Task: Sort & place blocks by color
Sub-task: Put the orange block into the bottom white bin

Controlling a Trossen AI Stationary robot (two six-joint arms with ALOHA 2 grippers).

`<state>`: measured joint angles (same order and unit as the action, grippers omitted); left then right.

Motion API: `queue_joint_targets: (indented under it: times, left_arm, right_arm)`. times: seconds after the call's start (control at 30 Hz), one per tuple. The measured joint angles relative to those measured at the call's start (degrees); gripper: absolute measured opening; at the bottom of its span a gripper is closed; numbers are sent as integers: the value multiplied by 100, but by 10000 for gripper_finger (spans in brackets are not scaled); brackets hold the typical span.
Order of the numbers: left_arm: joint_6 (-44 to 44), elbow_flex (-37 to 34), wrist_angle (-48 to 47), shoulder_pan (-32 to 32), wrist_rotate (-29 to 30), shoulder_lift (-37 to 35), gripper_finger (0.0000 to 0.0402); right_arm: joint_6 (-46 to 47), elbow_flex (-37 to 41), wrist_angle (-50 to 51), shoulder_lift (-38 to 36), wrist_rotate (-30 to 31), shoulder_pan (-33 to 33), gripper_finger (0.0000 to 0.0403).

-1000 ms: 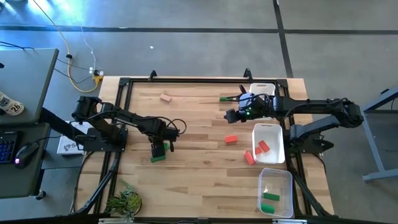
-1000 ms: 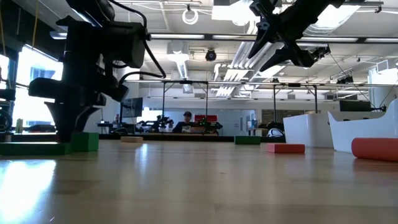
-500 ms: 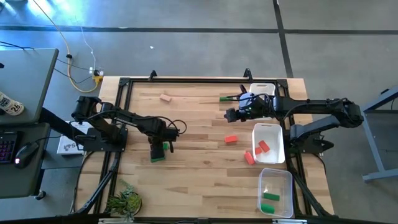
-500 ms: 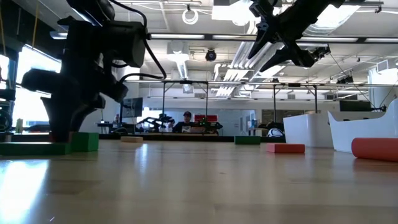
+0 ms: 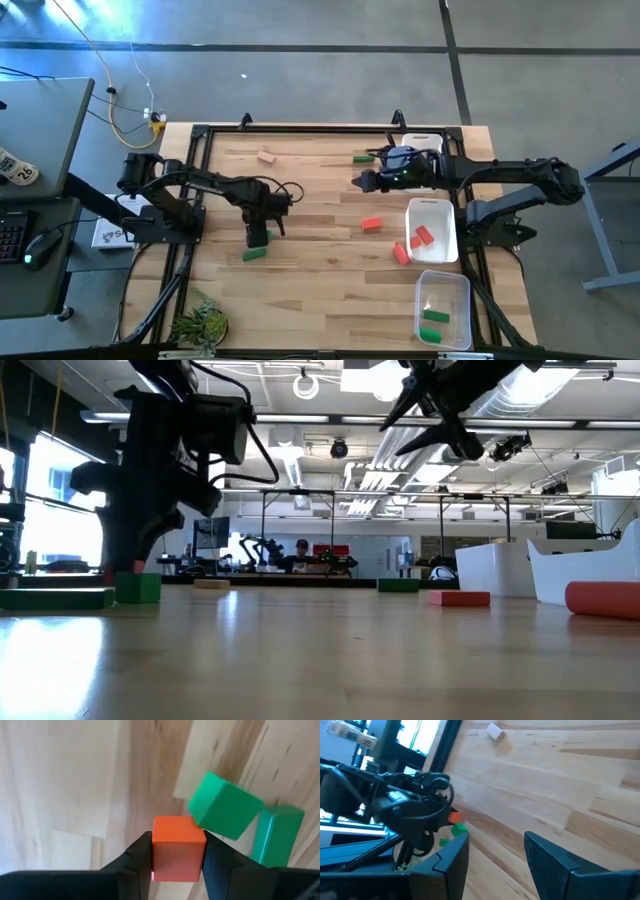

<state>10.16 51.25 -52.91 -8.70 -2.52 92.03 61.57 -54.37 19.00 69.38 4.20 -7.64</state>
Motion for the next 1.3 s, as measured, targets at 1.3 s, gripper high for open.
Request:
queue_joint_targets:
  times: [1.3]
  left_arm:
    - [896, 2425, 970, -790, -2000, -13, 108]
  right_arm:
    - [-3506, 0, -648, 47, 484, 493, 177]
